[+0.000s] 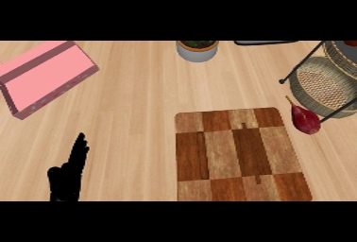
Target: Pick the bell pepper from the cutting board and place it in the tiered basket
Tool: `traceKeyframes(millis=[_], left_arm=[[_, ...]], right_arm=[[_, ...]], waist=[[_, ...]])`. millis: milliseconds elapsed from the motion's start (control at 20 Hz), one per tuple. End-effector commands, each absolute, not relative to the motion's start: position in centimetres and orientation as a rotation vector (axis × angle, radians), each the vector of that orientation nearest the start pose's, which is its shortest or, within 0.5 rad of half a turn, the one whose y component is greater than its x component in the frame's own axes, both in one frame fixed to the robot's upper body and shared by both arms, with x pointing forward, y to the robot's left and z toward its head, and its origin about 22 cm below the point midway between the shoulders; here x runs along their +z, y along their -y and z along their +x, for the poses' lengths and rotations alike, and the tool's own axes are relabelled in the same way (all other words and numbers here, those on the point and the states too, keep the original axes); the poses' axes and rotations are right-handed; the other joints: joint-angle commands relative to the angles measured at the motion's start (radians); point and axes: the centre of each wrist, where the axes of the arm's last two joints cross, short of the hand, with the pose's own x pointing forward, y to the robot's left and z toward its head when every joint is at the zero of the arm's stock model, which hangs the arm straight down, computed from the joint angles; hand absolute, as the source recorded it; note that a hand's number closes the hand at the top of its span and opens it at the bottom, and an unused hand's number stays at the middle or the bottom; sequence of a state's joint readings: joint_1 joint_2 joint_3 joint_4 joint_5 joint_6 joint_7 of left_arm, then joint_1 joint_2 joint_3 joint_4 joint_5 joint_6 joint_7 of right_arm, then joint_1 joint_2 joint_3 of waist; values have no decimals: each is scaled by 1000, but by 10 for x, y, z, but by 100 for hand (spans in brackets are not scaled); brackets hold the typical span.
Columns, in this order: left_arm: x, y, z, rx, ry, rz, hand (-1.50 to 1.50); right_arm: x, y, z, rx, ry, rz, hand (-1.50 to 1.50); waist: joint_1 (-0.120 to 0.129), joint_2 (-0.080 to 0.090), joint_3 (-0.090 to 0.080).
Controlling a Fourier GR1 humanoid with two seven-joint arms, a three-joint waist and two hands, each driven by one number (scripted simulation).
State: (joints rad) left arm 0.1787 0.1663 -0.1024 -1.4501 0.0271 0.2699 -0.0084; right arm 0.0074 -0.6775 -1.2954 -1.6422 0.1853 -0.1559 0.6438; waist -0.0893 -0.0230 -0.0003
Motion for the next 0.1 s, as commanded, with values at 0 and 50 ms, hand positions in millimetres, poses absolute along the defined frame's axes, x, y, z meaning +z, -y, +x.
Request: traceKeyframes(millis=[0, 50], left_arm=[[-55, -261, 193, 68, 1267, 306, 0], [-56, -267, 184, 36, 1260, 325, 0]], right_arm=[[249, 524, -6, -950, 1182, -1394, -150], [234, 524, -26, -950, 1193, -1394, -150]], waist=[[-1, 4, -1], [5, 4, 0]])
